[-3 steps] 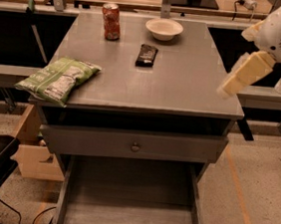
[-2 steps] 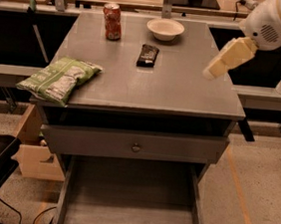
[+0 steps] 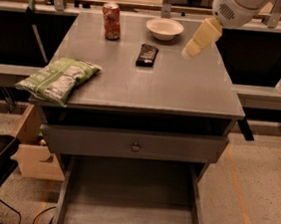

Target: Place rxbar chocolate into middle drawer

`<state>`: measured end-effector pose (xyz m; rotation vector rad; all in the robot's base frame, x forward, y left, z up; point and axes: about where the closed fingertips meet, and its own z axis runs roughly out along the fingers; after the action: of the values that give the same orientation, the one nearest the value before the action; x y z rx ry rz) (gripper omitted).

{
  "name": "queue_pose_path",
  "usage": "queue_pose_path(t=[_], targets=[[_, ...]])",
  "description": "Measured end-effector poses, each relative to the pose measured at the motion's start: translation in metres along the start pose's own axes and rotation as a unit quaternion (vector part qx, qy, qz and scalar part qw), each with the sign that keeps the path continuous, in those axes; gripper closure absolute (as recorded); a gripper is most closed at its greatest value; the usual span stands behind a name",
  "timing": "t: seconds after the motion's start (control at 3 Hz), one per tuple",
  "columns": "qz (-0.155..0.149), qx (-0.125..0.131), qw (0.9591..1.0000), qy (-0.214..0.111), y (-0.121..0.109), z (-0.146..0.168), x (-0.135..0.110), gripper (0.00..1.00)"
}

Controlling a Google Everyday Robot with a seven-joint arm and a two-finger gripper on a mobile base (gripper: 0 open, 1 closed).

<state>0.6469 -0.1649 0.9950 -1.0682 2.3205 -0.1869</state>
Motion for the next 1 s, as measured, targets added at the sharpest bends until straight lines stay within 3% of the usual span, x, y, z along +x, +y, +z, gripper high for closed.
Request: queue_pose_path(t=[0.33, 0.67, 1.0], targets=[[0.027, 0.022, 0.9992, 0.016, -0.004, 0.005, -0.009, 0.00], [0.029, 0.022, 0.9992, 0.016, -0.004, 0.005, -0.007, 0.00], [0.077, 0.023, 0.9966, -0.017, -0.012, 0.017, -0.012, 0.00]])
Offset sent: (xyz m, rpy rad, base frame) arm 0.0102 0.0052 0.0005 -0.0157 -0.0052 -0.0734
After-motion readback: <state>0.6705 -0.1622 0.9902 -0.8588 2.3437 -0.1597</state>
